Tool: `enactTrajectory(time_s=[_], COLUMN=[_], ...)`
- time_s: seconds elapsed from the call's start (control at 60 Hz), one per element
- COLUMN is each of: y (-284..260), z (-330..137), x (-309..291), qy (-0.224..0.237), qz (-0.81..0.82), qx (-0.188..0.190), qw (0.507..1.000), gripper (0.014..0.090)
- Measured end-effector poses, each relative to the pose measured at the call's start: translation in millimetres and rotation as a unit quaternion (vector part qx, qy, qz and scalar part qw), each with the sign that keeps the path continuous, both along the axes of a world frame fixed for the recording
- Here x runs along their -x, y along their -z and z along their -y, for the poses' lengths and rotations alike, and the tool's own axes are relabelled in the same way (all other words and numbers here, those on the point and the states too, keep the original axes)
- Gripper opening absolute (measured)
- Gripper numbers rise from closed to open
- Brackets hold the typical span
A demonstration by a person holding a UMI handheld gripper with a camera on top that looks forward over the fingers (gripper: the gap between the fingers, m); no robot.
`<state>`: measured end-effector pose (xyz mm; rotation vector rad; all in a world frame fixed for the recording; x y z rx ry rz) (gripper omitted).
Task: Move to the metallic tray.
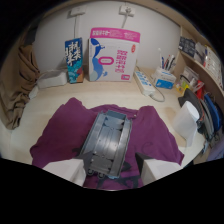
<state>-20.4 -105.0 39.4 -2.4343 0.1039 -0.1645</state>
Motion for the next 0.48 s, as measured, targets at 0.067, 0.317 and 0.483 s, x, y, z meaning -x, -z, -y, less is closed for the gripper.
enactTrajectory(time_s=[0.067, 0.317, 0.483], y=[1.7, 6.5, 5.5], z=[-3.2, -3.3, -3.6], x=[0.1, 0.7, 0.2], qy=[-0.001, 0.001, 0.004], qz=[-0.004, -0.008, -0.008], qx=[0.002, 0.007, 0.005], qw=[1.000, 1.000, 1.000], gripper=[0.0869, 0.0870, 0.0869])
